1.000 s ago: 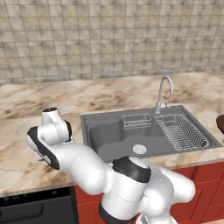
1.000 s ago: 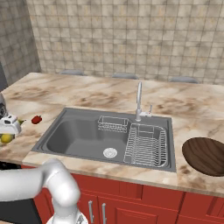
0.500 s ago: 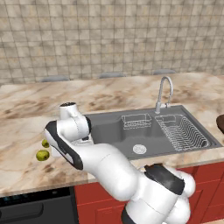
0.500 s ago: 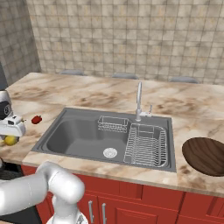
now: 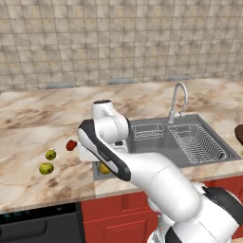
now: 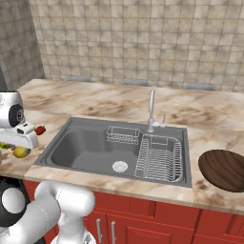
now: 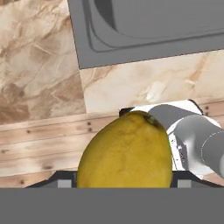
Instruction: There is a mixed pile of frozen fruits and vegetables on the counter. Locate all the frozen vegetables and place the items in a bowl on the counter. Take all the frozen fruits and defrost them in a running sink.
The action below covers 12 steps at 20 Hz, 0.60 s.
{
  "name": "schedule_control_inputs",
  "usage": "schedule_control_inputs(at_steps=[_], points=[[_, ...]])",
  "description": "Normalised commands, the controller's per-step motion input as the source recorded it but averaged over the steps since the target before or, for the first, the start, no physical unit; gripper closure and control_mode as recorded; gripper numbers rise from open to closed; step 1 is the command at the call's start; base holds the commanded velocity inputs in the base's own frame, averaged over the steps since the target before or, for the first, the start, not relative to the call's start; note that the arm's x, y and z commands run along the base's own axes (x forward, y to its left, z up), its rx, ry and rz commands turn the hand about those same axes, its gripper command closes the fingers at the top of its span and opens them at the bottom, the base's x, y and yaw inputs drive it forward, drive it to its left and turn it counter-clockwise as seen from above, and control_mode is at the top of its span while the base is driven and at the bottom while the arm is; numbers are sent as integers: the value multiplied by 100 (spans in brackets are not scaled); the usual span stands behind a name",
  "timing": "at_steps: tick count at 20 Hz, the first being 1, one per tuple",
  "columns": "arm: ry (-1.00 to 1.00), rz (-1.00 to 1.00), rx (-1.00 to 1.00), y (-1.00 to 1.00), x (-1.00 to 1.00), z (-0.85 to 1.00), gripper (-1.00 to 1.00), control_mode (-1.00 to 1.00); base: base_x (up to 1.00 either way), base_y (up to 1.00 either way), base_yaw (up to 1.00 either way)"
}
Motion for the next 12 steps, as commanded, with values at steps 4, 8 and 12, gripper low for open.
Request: schedule_control_inputs(at_steps=[4,8,12], points=[[-2,-10,-6,-92,-26,35,100,-100,0,0,0],[-3,-8,-7,-95,-31,38,100,-100,0,0,0],[-2,-8,-8,-97,-27,37,100,-100,0,0,0]])
